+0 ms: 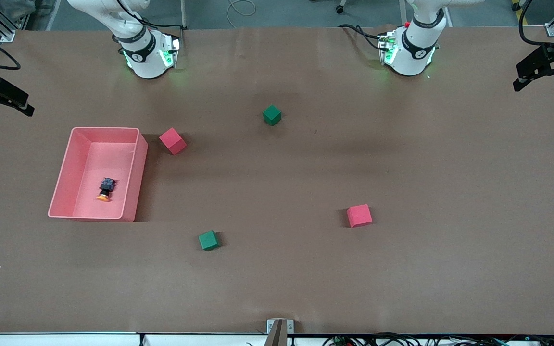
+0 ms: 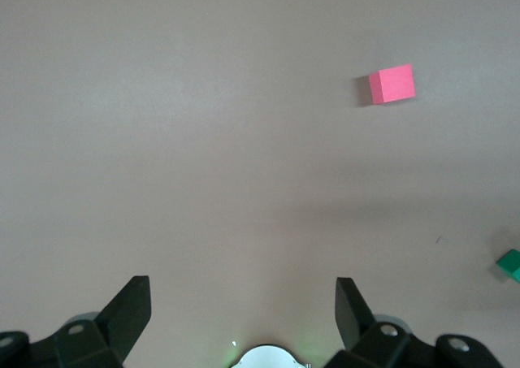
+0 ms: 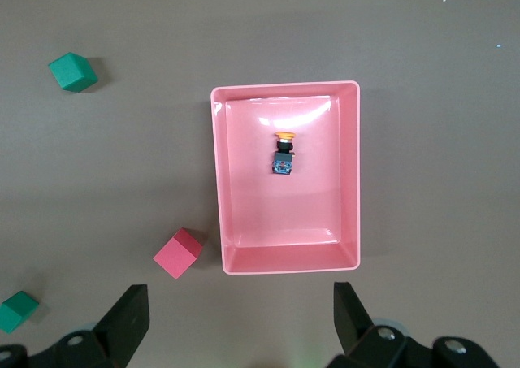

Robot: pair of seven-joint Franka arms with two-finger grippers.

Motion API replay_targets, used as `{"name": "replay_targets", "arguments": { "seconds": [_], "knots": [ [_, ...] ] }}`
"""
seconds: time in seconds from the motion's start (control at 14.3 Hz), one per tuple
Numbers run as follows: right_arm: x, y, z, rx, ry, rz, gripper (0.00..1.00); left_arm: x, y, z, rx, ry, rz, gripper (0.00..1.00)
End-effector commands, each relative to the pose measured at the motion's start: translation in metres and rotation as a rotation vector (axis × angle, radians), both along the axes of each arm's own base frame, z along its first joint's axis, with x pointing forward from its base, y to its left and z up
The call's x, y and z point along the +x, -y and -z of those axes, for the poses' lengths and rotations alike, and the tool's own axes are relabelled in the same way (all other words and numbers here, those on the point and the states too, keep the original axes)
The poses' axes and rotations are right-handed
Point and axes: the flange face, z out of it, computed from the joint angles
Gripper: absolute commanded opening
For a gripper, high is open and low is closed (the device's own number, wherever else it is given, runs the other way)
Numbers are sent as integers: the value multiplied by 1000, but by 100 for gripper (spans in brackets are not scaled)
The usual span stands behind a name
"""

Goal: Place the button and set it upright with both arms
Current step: 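Reach the right gripper down into the pink tray toward the button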

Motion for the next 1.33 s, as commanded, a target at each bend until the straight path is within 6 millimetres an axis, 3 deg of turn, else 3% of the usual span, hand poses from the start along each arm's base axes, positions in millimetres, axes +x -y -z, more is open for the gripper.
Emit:
{"name": "replay_targets", "arguments": {
  "seconds": [0.0,0.21,0.49,0.63,1.05,1.26],
  "knots": [
    [-1,-1,3,-5,-5,7,100,-3,1,-4,4,-3,-10,100],
    [-1,-3,5,-5,-8,4,100,-3,1,-5,2,0,-9,100],
    [3,8,35,-31,-22,7,100,-2,3,-4,4,-1,-10,100],
    [4,11,60,-33,-47,-4,100,-1,4,-4,-2,3,-9,100],
    [4,30,183,-49,-67,-17,100,4,9,1,-5,-2,3,100],
    [22,62,250,-42,-81,-57,100,3,12,2,-5,-5,9,100]
  ]
}}
